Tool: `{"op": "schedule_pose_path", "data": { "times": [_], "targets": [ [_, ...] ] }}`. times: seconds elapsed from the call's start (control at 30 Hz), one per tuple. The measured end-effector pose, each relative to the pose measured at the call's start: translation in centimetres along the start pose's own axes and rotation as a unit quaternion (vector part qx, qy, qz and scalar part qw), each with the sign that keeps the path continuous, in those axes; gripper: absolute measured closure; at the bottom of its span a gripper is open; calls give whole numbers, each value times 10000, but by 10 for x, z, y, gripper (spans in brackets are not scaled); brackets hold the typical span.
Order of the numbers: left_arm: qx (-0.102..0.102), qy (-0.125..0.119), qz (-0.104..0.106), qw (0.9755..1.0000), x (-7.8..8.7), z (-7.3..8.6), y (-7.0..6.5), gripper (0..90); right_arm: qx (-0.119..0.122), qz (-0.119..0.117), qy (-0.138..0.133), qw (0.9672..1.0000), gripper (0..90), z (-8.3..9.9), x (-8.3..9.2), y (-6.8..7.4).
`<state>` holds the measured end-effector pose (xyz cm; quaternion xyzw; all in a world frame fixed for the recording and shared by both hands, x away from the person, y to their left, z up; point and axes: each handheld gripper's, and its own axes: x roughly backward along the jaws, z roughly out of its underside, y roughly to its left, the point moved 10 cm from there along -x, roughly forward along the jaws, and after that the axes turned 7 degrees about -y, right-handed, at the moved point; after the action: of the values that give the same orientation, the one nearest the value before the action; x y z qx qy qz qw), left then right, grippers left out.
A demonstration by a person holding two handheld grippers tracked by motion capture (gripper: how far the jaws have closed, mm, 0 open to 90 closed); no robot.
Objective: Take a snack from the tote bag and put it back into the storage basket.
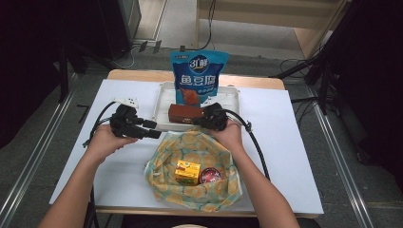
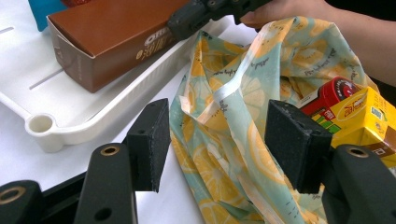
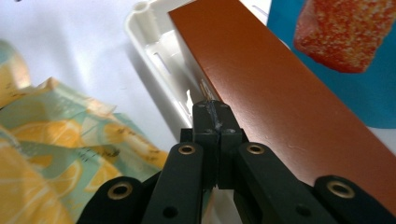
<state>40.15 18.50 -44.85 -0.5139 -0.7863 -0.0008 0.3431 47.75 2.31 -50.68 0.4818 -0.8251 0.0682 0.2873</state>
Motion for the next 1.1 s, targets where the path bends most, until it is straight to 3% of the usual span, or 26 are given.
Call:
{"op": "schedule_pose_path", "data": {
  "times": [0.23, 0.43, 1.1],
  "targets": [
    [1, -8, -10, 10000, 1, 0, 0, 410, -32, 161, 40, 9999, 900, -1, -4, -10],
    [7, -36, 1, 10000, 1, -1, 1, 410, -75, 120, 106, 9998, 900, -5, -9, -11],
    [-15, -34, 24, 10000, 1, -1, 0, 410, -290, 338, 170, 9989, 900, -8, -25, -24]
  ]
}}
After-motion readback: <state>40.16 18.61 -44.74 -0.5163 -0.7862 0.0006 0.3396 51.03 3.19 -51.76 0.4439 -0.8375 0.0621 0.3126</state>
